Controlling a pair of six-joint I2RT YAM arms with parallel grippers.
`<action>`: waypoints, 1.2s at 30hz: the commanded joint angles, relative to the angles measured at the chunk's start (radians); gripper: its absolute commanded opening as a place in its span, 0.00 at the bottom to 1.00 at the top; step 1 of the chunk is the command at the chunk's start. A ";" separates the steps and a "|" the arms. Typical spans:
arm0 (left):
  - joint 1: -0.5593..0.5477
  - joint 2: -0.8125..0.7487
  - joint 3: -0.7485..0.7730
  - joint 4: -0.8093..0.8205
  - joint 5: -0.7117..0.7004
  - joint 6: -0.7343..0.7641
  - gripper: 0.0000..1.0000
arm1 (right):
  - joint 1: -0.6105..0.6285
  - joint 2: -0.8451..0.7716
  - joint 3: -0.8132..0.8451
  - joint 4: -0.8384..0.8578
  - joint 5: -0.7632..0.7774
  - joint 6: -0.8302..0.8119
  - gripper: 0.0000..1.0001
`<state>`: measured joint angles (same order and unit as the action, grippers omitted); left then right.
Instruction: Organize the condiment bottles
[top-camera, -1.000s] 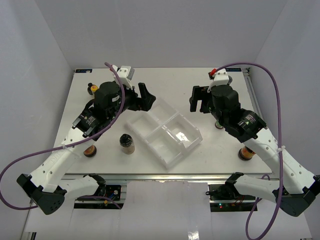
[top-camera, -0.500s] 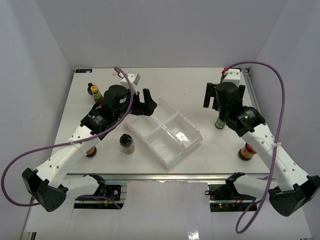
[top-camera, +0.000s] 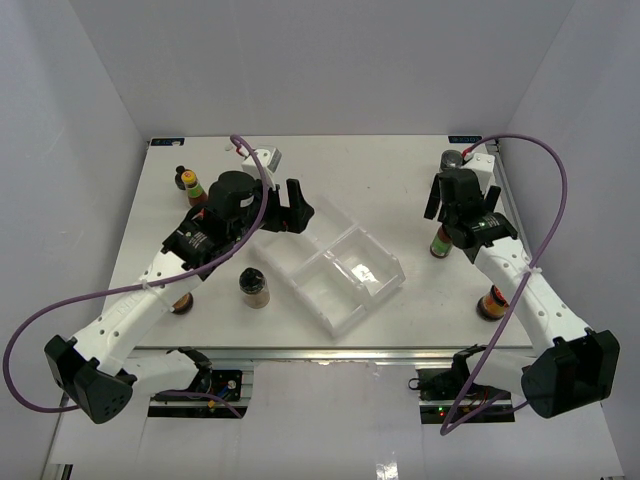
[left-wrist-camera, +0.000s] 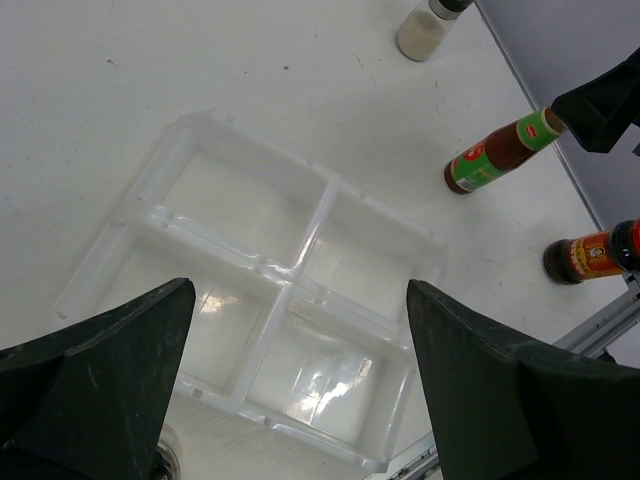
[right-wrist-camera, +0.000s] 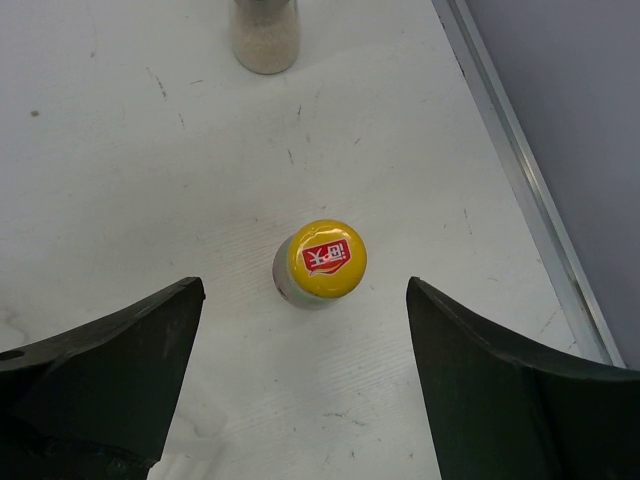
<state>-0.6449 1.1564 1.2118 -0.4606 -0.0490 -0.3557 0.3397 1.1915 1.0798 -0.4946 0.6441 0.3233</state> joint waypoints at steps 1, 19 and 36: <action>0.002 -0.002 -0.022 0.010 -0.011 0.021 0.98 | -0.036 0.015 -0.047 0.120 0.011 0.045 0.87; 0.001 0.025 -0.009 0.014 -0.041 0.040 0.98 | -0.103 0.057 -0.176 0.348 -0.044 0.025 0.77; 0.002 0.035 -0.001 0.011 -0.060 0.054 0.98 | -0.112 0.077 -0.168 0.414 -0.005 -0.087 0.14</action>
<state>-0.6449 1.1928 1.1938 -0.4631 -0.0978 -0.3134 0.2302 1.2839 0.8860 -0.1606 0.5903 0.3018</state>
